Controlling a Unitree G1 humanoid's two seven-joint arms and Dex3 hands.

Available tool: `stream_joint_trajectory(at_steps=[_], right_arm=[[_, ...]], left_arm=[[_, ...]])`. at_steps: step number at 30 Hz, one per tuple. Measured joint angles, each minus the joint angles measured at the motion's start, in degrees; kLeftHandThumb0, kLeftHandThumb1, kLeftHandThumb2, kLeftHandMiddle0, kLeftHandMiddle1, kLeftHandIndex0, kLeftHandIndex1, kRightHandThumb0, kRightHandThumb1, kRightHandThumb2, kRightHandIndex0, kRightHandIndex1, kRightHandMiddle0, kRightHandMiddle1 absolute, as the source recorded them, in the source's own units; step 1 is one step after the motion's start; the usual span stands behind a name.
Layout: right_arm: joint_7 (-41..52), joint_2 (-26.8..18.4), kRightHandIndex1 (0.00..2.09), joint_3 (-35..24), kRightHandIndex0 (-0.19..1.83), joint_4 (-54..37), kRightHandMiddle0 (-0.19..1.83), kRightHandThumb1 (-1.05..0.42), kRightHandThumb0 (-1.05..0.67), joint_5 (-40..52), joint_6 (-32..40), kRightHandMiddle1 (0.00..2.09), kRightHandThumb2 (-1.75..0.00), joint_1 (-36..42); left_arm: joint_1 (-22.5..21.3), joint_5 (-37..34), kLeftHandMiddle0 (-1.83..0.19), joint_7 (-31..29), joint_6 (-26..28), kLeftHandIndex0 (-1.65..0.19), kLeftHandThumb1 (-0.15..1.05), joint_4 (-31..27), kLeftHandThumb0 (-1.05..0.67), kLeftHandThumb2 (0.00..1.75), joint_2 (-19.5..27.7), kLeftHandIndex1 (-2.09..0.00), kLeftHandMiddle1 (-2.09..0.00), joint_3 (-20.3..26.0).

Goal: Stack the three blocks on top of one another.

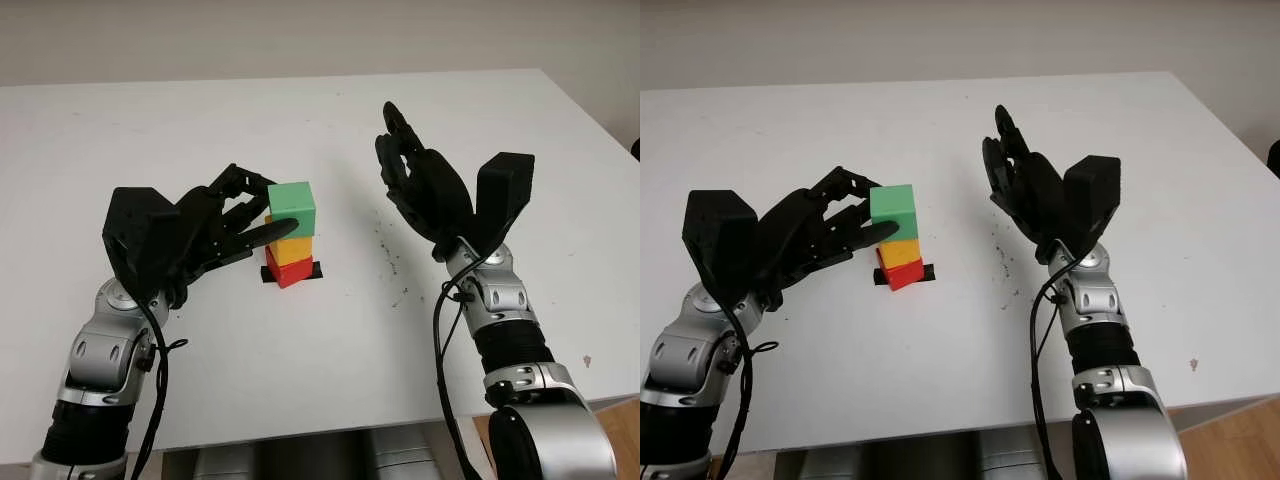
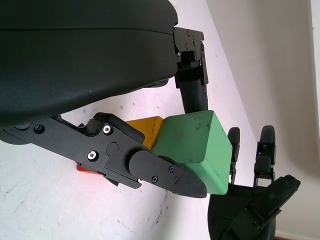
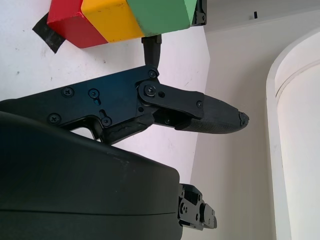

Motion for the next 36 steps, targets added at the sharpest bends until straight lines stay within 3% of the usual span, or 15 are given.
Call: stream_joint_trajectory(at_steps=[23,25,26,27,29,30,31,32,36], right_arm=[[0.1,-0.1,0.0,0.0,-0.19,0.0,-0.19,-1.05,-0.68,0.0,0.1,0.0,-0.64,0.0],[0.2,-0.1,0.0,0.1,-0.19,0.0,-0.19,-1.05,-0.68,0.0,0.1,0.0,-0.64,0.0],[0.3,-0.1,0.0,0.0,-0.19,0.0,-0.19,-1.05,-0.67,0.0,0.1,0.0,-0.64,0.0],[0.4,-0.1,0.0,0.0,-0.19,0.0,-0.19,-1.05,-0.67,0.0,0.1,0.0,-0.64,0.0],[0.4,-0.1,0.0,0.0,-0.19,0.0,-0.19,-1.05,-0.66,0.0,0.1,0.0,-0.65,0.0],[0.5,-0.1,0.0,0.0,-0.19,0.0,-0.19,-1.05,-0.66,0.0,0.1,0.0,-0.65,0.0],[0.6,-0.1,0.0,0.0,-0.19,0.0,-0.19,-1.05,-0.67,0.0,0.1,0.0,-0.65,0.0],[0.6,-0.1,0.0,0.0,-0.19,0.0,-0.19,-1.05,-0.67,0.0,0.1,0.0,-0.65,0.0],[0.8,-0.1,0.0,0.0,-0.19,0.0,-0.19,-1.05,-0.67,0.0,0.1,0.0,-0.64,0.0]], left_arm=[[0.5,0.0,-0.19,1.0,-1.2,-0.38,1.05,0.0,-0.48,0.26,-0.5,-1.84,-0.05,0.1],[0.5,-0.4,-0.16,1.1,-1.1,-0.28,1.05,0.1,-0.49,0.23,-1.0,-1.79,-0.04,0.4],[0.5,-0.9,-0.14,1.2,-0.9,-0.18,1.05,0.1,-0.52,0.21,-1.5,-1.71,-0.03,0.6],[0.6,-1.3,-0.07,1.3,-0.7,-0.03,1.05,0.1,-0.56,0.21,-1.6,-1.49,-0.02,0.6],[0.6,-1.4,-0.02,1.2,-0.7,0.06,1.05,0.1,-0.61,0.21,-1.7,-1.24,-0.03,0.6],[0.6,-1.3,0.01,1.1,-0.8,0.07,1.05,0.1,-0.66,0.21,-1.7,-1.01,-0.03,0.6],[0.7,-1.2,0.1,1.0,-1.2,0.05,1.05,0.1,-0.73,0.21,-1.6,-0.65,-0.04,0.5],[0.7,-0.9,0.13,0.9,-1.8,0.02,1.05,0.1,-0.75,0.21,-1.5,-0.47,-0.05,0.4],[0.8,0.4,0.18,0.2,-4.4,0.07,1.05,0.3,-0.78,0.22,-1.1,-0.22,-0.03,0.0]])
